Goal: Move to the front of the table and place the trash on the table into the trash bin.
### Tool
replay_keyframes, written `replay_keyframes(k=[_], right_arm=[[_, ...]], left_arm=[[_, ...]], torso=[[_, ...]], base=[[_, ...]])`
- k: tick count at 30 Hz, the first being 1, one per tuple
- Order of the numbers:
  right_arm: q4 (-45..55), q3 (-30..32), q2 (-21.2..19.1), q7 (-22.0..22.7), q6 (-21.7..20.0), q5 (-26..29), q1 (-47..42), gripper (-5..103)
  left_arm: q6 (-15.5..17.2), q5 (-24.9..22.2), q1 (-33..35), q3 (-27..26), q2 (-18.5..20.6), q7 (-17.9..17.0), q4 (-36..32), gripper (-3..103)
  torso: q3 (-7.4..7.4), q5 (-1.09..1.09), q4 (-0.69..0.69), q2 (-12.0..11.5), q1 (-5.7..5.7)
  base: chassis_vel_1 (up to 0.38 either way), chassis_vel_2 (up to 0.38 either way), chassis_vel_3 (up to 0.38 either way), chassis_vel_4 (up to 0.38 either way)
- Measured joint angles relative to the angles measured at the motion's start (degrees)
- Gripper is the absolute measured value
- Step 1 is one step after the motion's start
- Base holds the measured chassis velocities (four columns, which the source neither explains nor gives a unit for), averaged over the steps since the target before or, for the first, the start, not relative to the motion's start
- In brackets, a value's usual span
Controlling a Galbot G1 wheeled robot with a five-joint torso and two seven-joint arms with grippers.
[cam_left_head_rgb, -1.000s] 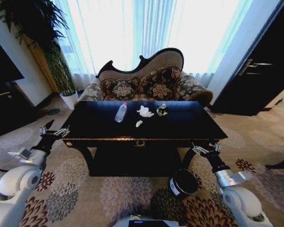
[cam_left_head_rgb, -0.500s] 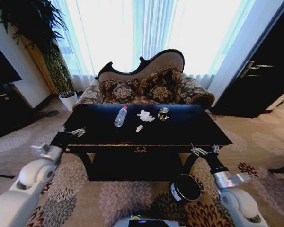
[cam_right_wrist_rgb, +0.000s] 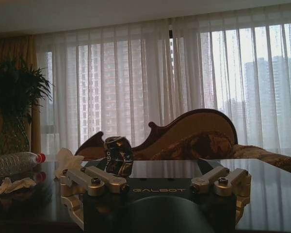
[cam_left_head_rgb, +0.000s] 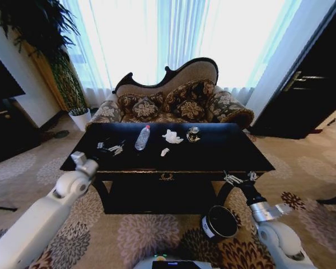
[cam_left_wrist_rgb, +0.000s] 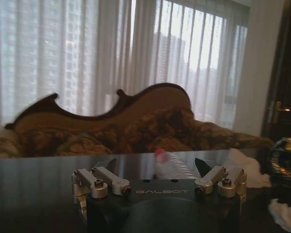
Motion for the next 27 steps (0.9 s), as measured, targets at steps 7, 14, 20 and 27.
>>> replay_keyframes(k=[7, 14, 20, 27], right_arm=[[-0.9, 0.7, 0.1, 0.0, 0.2, 0.0, -0.2, 100], [-1.7, 1.4, 0.1, 0.3, 0.3, -0.1, -0.1, 100], [-1.7, 2.2, 0.0, 0.5, 0.4, 0.3, -0.6, 100], [-0.5, 2.4, -0.3, 0.9, 0.1, 0.9, -0.5, 100]], left_arm=[[0.3, 0.5, -4.4, 6.2, -1.3, -0.1, 2.3, 93], [0.1, 2.4, -6.5, 8.8, -2.9, 0.1, 5.4, 93], [-0.6, 2.8, -7.3, 9.5, -3.4, 1.3, 7.7, 93], [-1.0, 3.1, -9.6, 12.1, -5.2, 1.8, 9.0, 93]], torso=[[0.0, -0.01, 0.01, 0.0, 0.0], [0.0, 0.0, 0.01, 0.0, 0.0], [-0.01, -0.01, 0.01, 0.0, 0.0], [0.0, -0.01, 0.01, 0.0, 0.0]], base=[[0.0, 0.0, 0.0, 0.0], [0.0, 0.0, 0.0, 0.0], [0.0, 0.0, 0.0, 0.0], [0.0, 0.0, 0.0, 0.0]])
